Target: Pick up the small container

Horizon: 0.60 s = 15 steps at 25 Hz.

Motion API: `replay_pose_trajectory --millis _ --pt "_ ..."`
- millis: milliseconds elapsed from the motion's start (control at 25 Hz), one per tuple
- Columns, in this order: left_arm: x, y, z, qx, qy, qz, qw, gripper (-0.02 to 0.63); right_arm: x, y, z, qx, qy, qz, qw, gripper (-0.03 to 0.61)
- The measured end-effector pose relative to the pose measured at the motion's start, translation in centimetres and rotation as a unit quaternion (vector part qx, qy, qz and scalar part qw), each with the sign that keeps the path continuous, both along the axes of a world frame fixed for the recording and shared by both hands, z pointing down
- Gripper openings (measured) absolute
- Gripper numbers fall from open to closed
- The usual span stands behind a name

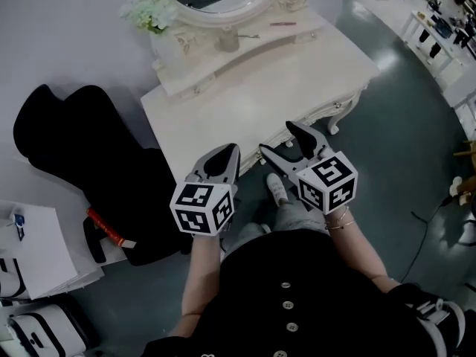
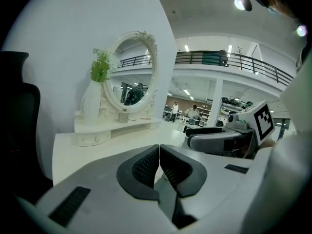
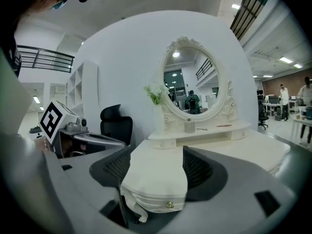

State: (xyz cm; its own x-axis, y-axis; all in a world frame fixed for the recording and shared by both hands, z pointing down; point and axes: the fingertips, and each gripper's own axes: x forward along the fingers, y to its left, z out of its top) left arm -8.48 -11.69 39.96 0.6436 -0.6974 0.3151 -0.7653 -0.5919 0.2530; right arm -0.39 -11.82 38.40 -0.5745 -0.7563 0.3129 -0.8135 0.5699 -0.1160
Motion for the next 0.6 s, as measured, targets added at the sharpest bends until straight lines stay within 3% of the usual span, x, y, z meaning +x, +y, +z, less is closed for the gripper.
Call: replay_pose_trajectory --millis 600 --pt "-0.1 -14.8 -1.9 0.020 0.000 -0.102 0.9945 0.015 -0.3 -16.5 -2.0 0.025 -0.008 -0.097 0.995 0.321"
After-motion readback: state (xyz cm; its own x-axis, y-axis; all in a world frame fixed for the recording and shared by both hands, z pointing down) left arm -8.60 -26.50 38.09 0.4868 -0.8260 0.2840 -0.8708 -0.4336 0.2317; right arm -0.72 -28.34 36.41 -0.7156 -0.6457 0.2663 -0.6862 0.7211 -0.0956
